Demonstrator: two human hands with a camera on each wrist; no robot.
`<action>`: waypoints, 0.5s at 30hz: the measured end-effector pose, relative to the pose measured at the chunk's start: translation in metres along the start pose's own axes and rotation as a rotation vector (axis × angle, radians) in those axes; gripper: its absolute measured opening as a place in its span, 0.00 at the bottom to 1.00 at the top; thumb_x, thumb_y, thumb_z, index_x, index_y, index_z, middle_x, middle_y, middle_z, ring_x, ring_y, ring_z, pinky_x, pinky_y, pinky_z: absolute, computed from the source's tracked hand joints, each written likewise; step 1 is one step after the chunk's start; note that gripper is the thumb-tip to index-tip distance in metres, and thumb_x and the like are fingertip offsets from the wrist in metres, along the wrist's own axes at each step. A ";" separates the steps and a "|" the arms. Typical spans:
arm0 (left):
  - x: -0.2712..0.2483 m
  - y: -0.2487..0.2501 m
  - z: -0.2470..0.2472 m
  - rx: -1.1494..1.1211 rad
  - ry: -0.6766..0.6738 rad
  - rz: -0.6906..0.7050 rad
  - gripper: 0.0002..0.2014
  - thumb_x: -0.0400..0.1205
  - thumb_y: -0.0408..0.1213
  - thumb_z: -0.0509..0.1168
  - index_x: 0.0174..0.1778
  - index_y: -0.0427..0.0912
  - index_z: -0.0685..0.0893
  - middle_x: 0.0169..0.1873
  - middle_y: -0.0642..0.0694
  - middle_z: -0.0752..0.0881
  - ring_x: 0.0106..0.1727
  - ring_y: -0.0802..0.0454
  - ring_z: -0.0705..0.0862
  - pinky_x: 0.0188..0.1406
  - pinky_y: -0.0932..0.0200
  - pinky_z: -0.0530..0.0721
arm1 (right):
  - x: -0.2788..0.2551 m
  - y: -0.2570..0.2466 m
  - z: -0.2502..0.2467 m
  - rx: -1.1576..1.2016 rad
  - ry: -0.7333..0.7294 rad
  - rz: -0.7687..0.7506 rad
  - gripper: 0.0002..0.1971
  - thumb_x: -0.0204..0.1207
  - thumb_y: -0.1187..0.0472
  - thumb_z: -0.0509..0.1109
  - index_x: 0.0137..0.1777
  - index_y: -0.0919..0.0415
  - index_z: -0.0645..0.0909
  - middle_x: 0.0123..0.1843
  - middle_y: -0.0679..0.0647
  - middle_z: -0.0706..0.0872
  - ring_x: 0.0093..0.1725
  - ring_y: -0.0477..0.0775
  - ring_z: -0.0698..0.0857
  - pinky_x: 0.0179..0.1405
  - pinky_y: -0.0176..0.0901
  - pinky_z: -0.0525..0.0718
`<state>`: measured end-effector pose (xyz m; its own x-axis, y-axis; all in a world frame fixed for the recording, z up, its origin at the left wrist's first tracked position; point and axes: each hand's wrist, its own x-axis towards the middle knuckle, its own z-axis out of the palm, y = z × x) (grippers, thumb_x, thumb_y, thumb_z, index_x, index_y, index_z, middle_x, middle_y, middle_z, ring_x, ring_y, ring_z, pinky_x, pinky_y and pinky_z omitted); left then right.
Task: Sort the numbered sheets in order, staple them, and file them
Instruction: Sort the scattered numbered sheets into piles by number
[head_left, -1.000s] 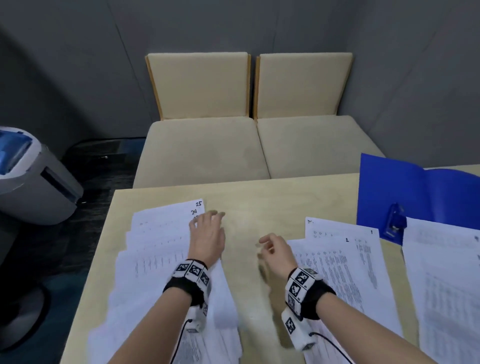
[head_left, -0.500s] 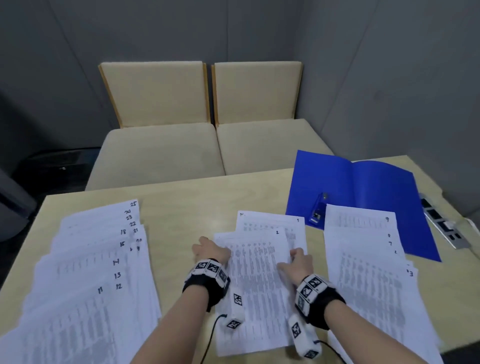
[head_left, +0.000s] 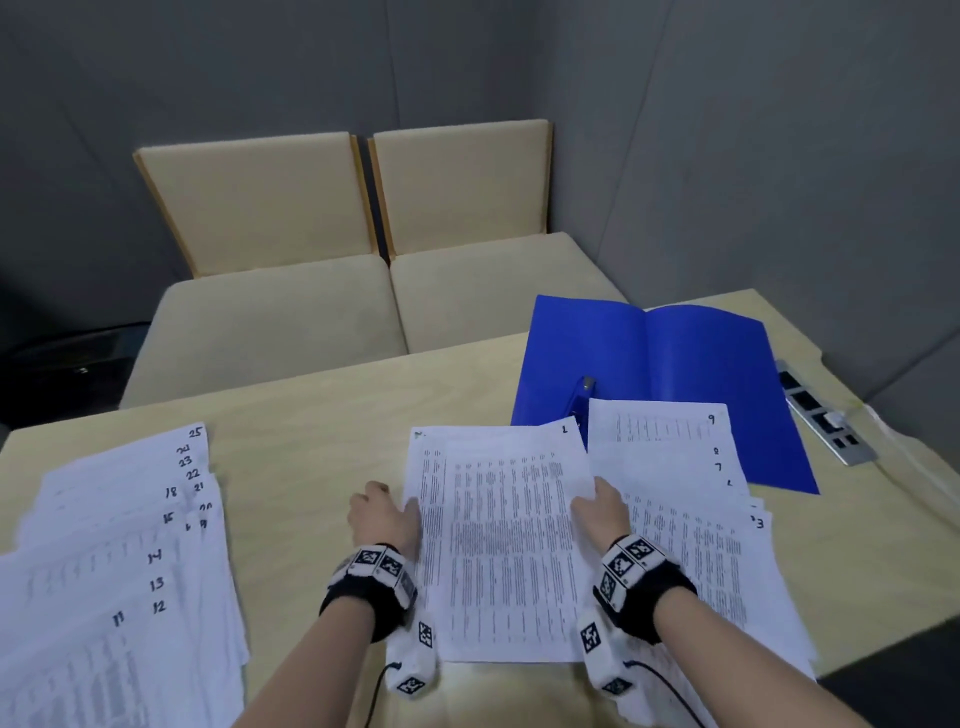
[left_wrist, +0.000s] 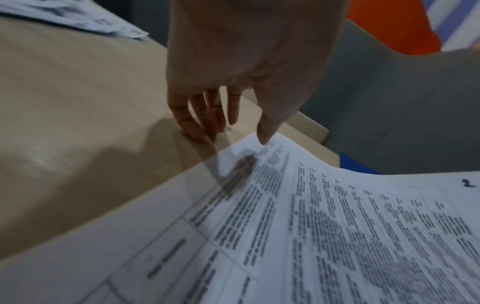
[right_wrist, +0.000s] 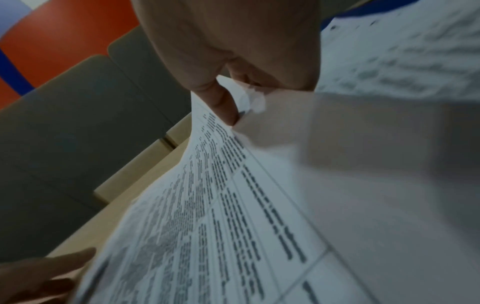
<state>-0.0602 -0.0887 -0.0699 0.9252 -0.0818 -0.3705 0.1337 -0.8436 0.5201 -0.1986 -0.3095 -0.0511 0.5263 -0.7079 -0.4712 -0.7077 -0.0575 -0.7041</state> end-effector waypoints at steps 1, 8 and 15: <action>-0.004 0.006 0.003 0.071 -0.019 -0.002 0.29 0.77 0.50 0.68 0.66 0.34 0.70 0.64 0.34 0.72 0.63 0.35 0.75 0.62 0.45 0.76 | 0.003 0.005 -0.007 -0.007 0.017 0.013 0.16 0.77 0.68 0.57 0.61 0.63 0.79 0.57 0.60 0.86 0.51 0.60 0.82 0.51 0.43 0.78; -0.010 0.027 0.020 0.131 -0.094 -0.136 0.41 0.68 0.50 0.78 0.67 0.37 0.62 0.65 0.35 0.73 0.67 0.35 0.72 0.62 0.44 0.76 | 0.009 0.036 -0.029 -0.072 0.028 0.107 0.15 0.77 0.67 0.60 0.63 0.64 0.78 0.58 0.62 0.85 0.49 0.59 0.80 0.48 0.42 0.76; -0.006 0.029 0.017 0.085 -0.102 -0.261 0.45 0.64 0.49 0.81 0.69 0.36 0.62 0.68 0.33 0.64 0.66 0.34 0.75 0.62 0.43 0.80 | 0.000 0.028 -0.027 -0.023 0.003 0.100 0.08 0.76 0.70 0.62 0.51 0.60 0.73 0.49 0.56 0.80 0.47 0.57 0.78 0.46 0.40 0.72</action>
<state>-0.0676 -0.1219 -0.0655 0.8227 0.0943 -0.5607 0.3278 -0.8844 0.3323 -0.2308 -0.3302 -0.0563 0.4508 -0.7132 -0.5368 -0.7672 -0.0021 -0.6414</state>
